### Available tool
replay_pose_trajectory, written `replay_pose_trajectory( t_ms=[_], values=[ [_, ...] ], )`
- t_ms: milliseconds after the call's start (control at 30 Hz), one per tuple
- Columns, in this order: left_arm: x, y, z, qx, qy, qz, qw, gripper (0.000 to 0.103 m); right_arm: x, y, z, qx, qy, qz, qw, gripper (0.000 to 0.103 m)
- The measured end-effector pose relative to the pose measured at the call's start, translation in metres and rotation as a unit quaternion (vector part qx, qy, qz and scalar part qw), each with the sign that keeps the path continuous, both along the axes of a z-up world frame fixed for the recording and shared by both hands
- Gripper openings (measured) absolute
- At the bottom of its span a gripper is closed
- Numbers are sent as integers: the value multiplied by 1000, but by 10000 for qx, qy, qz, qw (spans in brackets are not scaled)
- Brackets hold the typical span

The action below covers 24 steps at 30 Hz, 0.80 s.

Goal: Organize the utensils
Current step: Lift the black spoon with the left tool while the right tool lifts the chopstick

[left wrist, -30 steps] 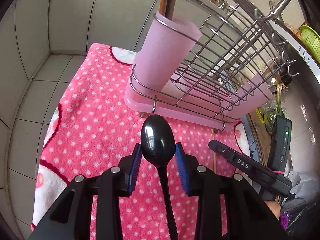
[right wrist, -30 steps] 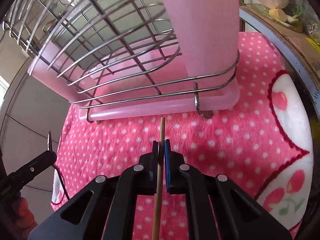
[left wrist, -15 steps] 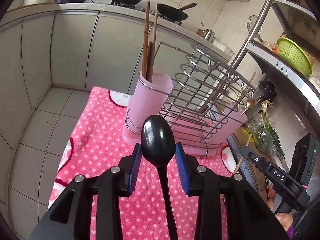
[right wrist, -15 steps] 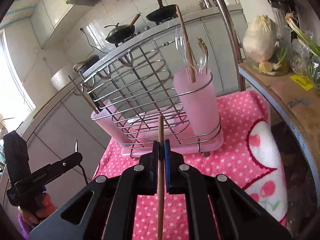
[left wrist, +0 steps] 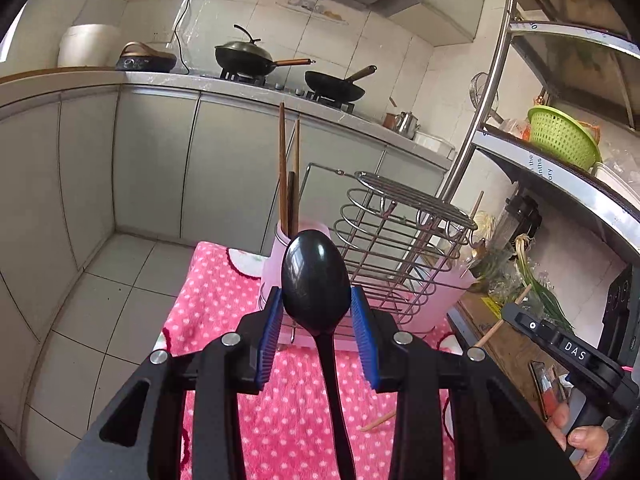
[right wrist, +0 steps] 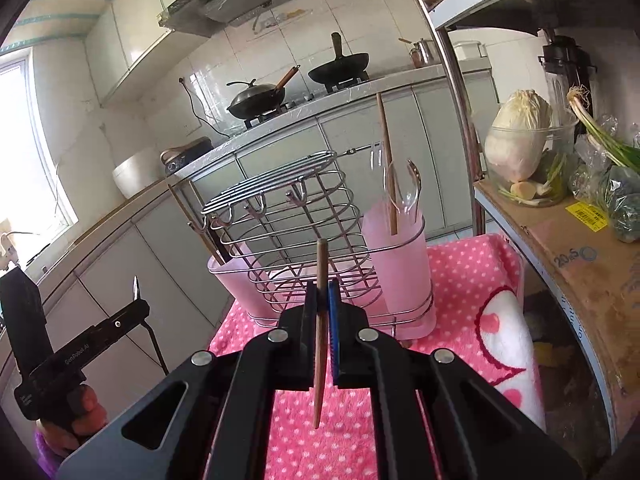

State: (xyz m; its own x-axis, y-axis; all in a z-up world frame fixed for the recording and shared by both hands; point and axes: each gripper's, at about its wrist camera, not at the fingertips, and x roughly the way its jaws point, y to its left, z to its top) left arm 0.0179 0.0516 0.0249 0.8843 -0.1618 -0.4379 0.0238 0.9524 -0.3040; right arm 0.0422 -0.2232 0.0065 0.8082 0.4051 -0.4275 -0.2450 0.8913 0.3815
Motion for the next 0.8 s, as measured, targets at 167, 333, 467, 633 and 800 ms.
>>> replay_pose_trajectory(
  t_ms=[167,333,467,633,800],
  values=[
    [-6,1,10,48,-191,106,9997,34,-8,-6,12,-12,-129,-58,9999,6],
    [-11,4,18,71,-290,200,9994,34,-10,-13,20,-84,-225,-140,9996,6],
    [-14,6,25,124,-379,273,9988,34,-13,-17,26,-76,-262,-174,9995,6],
    [-18,9,37,140,-559,368,9977,34,-22,-18,40,-176,-449,-227,9986,6],
    [-22,10,53,273,-823,473,9951,34,-29,-21,59,-259,-705,-287,9968,6]
  ],
)
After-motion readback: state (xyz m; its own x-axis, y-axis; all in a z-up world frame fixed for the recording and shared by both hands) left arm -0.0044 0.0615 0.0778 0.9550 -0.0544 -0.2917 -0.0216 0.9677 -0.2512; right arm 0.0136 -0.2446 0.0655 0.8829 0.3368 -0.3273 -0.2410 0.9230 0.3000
